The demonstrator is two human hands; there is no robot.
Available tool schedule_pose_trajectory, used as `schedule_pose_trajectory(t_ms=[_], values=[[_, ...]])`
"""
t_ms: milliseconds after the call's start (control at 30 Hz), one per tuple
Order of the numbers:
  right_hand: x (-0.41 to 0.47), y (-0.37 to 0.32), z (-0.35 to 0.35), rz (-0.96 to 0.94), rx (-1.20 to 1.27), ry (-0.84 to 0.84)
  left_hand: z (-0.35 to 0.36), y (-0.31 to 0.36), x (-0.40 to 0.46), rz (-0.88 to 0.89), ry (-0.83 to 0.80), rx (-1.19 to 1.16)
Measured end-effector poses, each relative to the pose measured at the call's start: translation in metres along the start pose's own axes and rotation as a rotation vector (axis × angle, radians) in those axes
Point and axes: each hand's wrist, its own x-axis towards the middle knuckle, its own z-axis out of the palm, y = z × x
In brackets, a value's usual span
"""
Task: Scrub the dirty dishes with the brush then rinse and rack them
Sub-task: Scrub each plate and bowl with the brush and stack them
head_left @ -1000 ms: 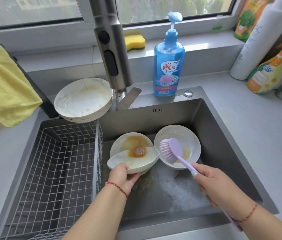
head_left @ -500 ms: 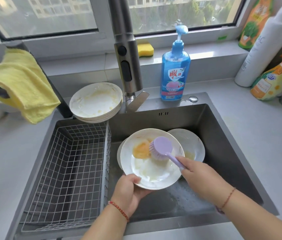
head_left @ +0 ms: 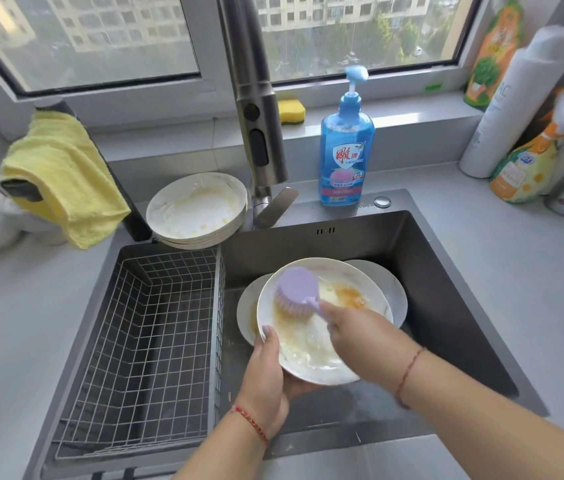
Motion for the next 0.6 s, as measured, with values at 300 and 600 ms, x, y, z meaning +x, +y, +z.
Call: schedule_pose_trajectory(t_ms=[300, 600], values=[[-0.059, 0.02, 0.004, 0.022, 0.009, -0.032, -0.016, 0.013, 0.006, 0.078, 0.045, 0.029], [0.001, -0.001, 0.005, 0.049, 0.171, 0.181, -0.016, 0.01, -0.005, 0.026, -0.046, 0.027]])
